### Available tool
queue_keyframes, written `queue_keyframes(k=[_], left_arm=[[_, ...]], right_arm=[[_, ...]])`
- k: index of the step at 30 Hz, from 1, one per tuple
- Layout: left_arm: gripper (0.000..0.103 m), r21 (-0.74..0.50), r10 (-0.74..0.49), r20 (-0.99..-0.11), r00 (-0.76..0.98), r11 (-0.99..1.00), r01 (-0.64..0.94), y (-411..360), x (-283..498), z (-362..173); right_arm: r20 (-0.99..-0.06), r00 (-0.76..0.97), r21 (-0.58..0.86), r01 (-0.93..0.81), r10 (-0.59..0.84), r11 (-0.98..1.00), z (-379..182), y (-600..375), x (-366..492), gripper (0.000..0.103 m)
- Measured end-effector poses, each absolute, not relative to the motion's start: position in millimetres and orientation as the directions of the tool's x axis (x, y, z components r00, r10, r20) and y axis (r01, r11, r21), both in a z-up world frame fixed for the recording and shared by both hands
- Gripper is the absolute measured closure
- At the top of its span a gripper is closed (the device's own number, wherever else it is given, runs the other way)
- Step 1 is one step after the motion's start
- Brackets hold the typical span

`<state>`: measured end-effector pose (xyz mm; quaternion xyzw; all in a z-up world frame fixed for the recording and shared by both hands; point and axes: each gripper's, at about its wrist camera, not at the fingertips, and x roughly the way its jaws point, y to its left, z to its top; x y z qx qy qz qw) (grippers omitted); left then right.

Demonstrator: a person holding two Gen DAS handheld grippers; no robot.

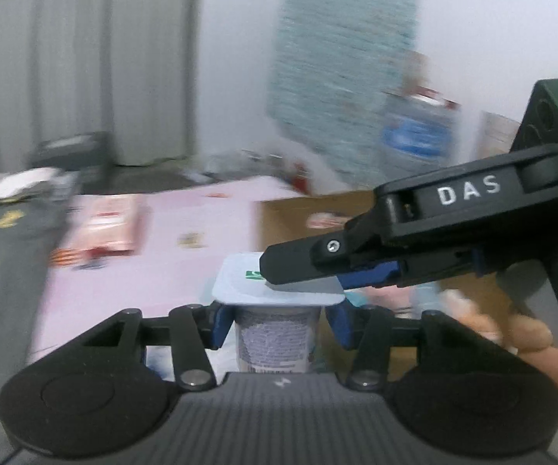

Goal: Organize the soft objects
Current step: 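Carry the yogurt cup into the box and set it down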

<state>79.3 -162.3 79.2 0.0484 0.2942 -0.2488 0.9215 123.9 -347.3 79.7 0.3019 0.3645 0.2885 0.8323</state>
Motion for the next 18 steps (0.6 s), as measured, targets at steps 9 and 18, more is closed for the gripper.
queue_keyframes(k=[9,18], left_arm=[[0.051,-0.139,-0.525,-0.725,0.447,0.746,0.651,-275.5,107.3,34.8],[0.051,-0.191,-0.483,-0.821,0.305,0.736,0.649,-285.6,125.6,-10.2]], right_arm=[[-0.522,0.607,0.767,0.027,0.599,0.641,31.0,-485.4,91.9,0.060],[-0.570,0.467,0.814,0.211,0.676,0.541,-53.7,-517.7,110.9,0.059]])
